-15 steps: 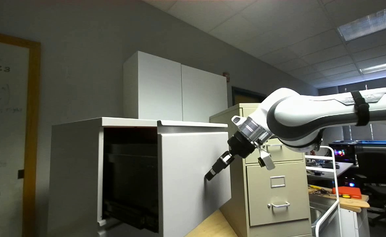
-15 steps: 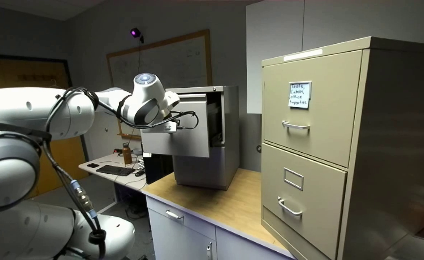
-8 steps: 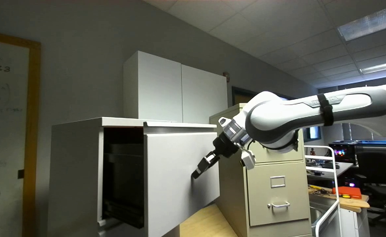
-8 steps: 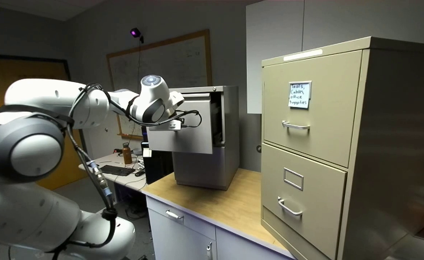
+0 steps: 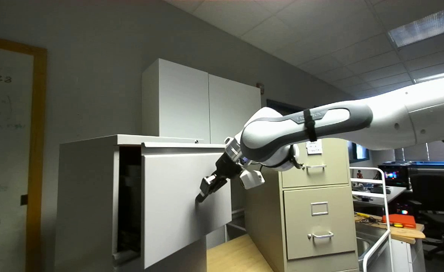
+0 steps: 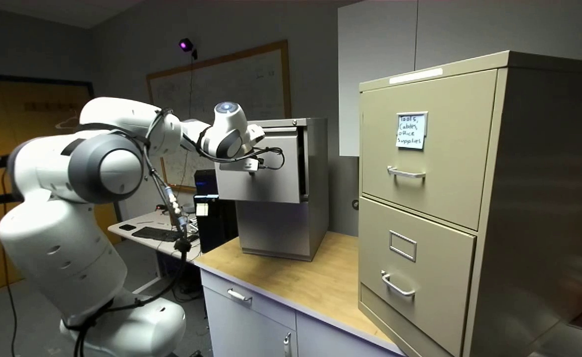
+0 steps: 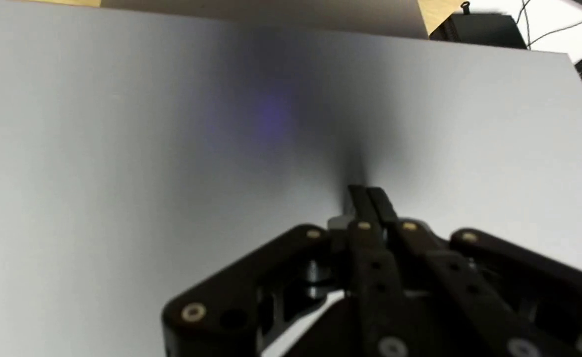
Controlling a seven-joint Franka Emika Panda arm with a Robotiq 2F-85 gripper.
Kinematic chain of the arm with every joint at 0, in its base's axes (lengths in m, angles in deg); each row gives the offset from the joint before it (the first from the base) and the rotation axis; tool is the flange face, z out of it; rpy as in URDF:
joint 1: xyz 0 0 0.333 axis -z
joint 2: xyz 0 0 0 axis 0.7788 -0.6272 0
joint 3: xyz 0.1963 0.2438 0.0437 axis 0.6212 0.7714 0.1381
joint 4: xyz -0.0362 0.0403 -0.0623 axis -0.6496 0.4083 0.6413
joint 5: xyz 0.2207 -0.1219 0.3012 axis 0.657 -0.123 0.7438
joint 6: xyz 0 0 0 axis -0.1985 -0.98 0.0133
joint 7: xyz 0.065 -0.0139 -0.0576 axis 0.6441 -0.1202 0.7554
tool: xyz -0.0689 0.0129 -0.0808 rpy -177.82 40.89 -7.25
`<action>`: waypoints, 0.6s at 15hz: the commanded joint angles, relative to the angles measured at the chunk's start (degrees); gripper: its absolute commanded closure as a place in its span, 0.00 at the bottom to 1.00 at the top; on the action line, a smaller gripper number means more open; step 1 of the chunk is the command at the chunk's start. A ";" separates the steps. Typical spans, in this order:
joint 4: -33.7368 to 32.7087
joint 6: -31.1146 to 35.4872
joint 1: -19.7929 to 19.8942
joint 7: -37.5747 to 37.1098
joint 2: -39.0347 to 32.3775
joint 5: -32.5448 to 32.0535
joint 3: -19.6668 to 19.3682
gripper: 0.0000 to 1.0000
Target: Close the top drawer of the cabinet
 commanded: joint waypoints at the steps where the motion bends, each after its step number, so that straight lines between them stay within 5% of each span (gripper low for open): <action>1: -14.11 -3.42 2.29 -3.88 -12.90 3.51 2.79 0.96; 9: -36.87 -10.71 7.51 -14.44 -31.40 -0.30 10.34 0.96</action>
